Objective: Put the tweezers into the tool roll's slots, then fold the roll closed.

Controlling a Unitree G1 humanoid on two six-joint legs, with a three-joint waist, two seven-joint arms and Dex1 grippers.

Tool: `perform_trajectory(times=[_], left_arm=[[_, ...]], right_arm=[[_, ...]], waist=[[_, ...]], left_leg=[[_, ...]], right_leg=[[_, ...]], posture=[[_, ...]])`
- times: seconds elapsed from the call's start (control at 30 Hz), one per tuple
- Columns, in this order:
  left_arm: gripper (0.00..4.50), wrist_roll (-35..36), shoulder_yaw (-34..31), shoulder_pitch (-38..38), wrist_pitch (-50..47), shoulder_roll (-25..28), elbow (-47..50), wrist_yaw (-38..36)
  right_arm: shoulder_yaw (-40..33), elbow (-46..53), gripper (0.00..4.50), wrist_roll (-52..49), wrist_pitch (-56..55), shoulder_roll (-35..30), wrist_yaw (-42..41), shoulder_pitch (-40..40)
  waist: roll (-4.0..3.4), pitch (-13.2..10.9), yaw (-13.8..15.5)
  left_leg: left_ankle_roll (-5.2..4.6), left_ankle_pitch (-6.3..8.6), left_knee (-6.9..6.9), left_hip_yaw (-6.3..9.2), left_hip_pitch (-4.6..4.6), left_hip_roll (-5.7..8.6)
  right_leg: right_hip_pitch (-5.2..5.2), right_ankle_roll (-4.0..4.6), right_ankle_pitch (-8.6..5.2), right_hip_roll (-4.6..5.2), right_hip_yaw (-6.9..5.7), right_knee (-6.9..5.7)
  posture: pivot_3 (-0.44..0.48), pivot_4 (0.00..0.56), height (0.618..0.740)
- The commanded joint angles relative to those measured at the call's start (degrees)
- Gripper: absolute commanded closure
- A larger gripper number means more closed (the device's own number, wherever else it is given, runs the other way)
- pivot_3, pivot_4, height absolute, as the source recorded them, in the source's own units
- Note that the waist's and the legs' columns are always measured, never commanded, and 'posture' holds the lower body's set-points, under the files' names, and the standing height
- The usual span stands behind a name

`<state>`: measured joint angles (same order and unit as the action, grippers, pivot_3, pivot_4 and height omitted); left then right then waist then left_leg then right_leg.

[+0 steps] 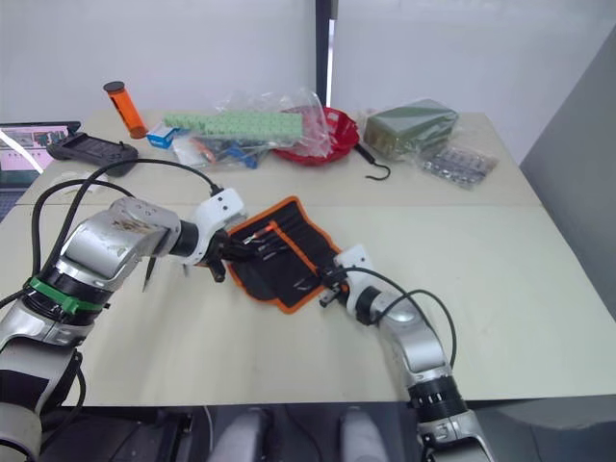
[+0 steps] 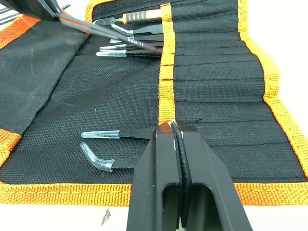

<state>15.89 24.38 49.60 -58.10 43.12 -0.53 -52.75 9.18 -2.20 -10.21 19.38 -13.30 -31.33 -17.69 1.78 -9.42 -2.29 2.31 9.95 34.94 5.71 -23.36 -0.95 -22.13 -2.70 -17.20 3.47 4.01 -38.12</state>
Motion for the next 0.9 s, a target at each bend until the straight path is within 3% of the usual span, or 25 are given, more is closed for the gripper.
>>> perform_trajectory(times=[0.03, 0.8, 0.9], left_arm=[[4.48, -2.06, 0.26, 0.41, 2.13, -1.13, -0.40, -0.01], [4.48, -8.71, 0.22, 0.02, 10.84, -8.92, -7.34, 0.05], [4.48, -10.50, -0.35, -1.16, 18.88, -11.79, -11.11, 2.14]], right_arm=[[-0.34, -1.66, 4.50, 1.16, 2.06, -0.83, 1.05, 0.95], [-0.11, -0.20, 4.50, 0.81, 3.60, -1.13, 0.90, 1.41], [0.02, 0.12, 4.50, 0.90, 3.94, -1.23, 0.88, 1.71]], waist=[[0.00, 0.00, 0.02], [0.00, 0.00, 0.24], [-0.03, 0.02, 0.38]], left_leg=[[0.00, 0.00, 0.02, 0.00, 0.00, 0.00], [0.00, 0.00, 0.08, 0.05, -0.02, 0.04], [0.00, 0.00, 0.09, 0.05, -0.01, 0.05]], right_leg=[[0.01, 0.00, 0.00, 0.00, 0.00, 0.00], [0.04, 0.00, 0.00, 0.01, 0.00, -0.03], [0.06, 0.00, 0.00, 0.01, 0.00, -0.03]], posture=[[0.000, 0.150, 0.740], [0.000, 0.150, 0.740], [0.000, 0.150, 0.740]])
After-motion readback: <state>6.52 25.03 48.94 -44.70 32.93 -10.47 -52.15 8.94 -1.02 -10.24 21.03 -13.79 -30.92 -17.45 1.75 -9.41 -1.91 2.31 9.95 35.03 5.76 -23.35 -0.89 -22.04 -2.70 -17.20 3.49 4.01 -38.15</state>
